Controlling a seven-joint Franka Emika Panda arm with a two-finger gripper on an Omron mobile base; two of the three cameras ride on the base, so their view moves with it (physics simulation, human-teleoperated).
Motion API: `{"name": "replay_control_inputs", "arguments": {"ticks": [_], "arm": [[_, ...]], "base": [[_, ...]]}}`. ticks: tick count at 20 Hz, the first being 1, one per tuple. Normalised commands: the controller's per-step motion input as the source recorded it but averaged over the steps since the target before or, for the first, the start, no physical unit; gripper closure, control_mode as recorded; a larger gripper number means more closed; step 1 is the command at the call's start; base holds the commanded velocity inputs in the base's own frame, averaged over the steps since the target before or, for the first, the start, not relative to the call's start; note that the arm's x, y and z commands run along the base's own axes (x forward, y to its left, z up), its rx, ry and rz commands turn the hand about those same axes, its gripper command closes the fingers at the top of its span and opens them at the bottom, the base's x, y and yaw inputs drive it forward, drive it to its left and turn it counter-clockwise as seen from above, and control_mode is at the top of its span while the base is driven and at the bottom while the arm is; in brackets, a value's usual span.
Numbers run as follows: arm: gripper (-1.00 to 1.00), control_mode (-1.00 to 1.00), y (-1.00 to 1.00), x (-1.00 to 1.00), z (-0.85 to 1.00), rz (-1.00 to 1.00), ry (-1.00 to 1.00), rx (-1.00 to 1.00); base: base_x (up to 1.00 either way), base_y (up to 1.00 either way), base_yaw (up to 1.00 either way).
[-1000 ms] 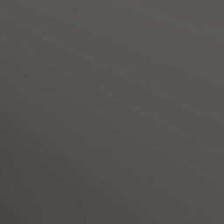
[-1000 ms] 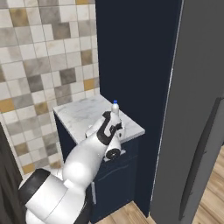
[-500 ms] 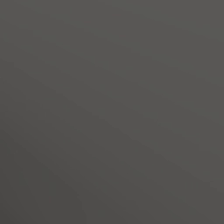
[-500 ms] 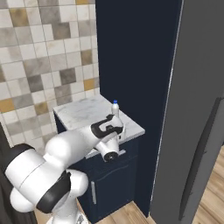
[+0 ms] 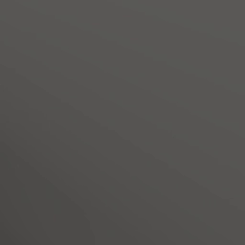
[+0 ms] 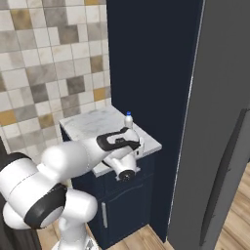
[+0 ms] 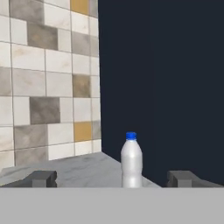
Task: Take the bottled waters from the counter and place them in the freezer to freeze. Close the freezer door after placing the bottles.
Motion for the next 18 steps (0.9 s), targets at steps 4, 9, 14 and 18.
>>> {"name": "replay_control_inputs", "arguments": {"ticks": [4, 9, 14, 18], "arm": [[-1.00, -1.00, 0.00, 0.00, 0.06, 0.00, 0.00, 0.00], [-1.00, -1.00, 0.00, 0.10, -0.03, 0.00, 0.07, 0.00], [-1.00, -1.00, 0.00, 0.23, -0.06, -0.01, 0.13, 0.00], [-1.00, -1.00, 0.00, 0.17, -0.01, -0.01, 0.05, 0.00]], "base": [[0.00, 0.00, 0.00], [0.00, 0.00, 0.00], [0.00, 0.00, 0.00], [0.00, 0.00, 0.00]]}}
